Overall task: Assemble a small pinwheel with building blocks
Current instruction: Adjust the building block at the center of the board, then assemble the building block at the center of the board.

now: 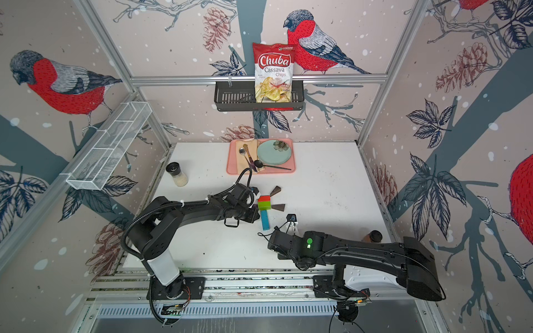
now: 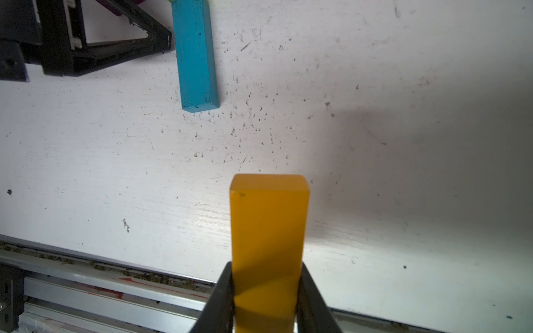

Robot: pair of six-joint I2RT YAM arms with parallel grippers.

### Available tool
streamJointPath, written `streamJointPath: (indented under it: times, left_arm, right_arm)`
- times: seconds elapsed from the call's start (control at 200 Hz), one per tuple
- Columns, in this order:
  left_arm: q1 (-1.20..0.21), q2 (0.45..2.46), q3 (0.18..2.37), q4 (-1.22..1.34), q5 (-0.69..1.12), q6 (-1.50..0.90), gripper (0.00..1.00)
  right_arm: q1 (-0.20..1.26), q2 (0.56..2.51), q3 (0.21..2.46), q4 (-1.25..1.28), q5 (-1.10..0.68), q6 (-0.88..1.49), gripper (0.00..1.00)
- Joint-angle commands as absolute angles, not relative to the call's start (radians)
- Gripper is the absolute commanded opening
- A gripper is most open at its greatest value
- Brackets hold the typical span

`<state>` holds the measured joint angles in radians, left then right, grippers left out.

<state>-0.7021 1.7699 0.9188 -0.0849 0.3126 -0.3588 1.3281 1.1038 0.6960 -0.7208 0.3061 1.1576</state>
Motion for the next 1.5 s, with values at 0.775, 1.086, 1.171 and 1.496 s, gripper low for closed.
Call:
streamJointPath:
  times: [0.775, 1.086, 1.171, 1.496]
  left_arm:
    - [-0.703, 1.708, 0.97, -0.125, 0.324, -0.357, 0.11]
    - [-0.661, 1.345, 0.927, -0.386, 0.183, -0.303, 0.2]
    - [-0.576, 1.221, 0.888, -0.438, 0.162, -0.305, 0.26]
    - [-0.432, 0.919, 0.855, -0.499, -0.004, -0.312, 0.68]
  right_arm:
    - [1.357, 1.153, 0.725, -0.729, 0.334, 1.181, 0.18]
    - [1.362, 1.367, 0.745, -0.536, 0.312, 1.106, 0.19]
    - [1.353, 1.435, 0.773, -0.499, 0.304, 1.076, 0.19]
    - [1.323, 1.584, 0.851, -0.415, 0.221, 1.024, 0.2]
